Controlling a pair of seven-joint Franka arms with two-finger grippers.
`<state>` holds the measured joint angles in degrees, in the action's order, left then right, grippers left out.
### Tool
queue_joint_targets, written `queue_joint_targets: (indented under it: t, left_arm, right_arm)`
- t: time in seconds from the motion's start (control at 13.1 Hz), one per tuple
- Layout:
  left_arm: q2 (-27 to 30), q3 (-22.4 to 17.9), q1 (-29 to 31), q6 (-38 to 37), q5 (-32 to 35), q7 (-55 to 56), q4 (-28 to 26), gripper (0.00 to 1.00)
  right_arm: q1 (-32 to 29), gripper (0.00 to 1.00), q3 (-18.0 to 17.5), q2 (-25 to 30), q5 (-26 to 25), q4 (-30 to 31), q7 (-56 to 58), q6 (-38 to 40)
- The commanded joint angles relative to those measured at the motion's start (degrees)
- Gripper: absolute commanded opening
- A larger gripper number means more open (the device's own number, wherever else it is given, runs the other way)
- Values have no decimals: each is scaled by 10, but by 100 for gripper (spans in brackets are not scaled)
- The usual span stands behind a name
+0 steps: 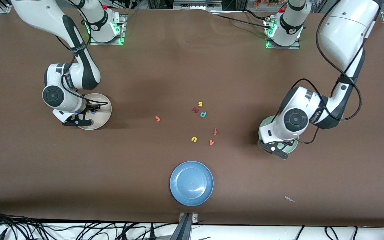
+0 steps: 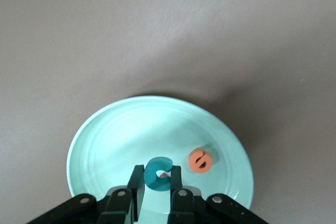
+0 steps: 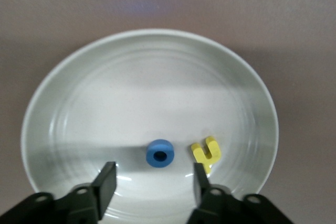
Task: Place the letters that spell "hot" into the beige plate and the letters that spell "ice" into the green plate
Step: 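Place the blue o and teal c in beige and green plates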
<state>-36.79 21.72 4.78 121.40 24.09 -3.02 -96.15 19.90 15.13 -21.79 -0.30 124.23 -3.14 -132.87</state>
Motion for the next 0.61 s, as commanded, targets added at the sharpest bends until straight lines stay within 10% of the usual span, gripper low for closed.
queue_joint_targets:
  t: [0.0, 0.15, 0.23, 0.53]
  left_arm:
    - [14, 11, 24, 64, 17, -10, -57, 15]
    - [8, 11, 24, 77, 18, -11, -59, 53]
    - [8, 11, 24, 77, 18, -11, -57, 93]
    - [50, 12, 26, 52, 11, -14, -45, 100]
  right_arm:
    - [0, 99, -32, 22, 12, -35, -4, 20]
    - [1, 99, -75, 24, 12, -74, -41, 38]
    - [1, 99, -100, 22, 12, -86, -53, 38]
    - [7, 99, -187, -10, 6, -112, -46, 20]
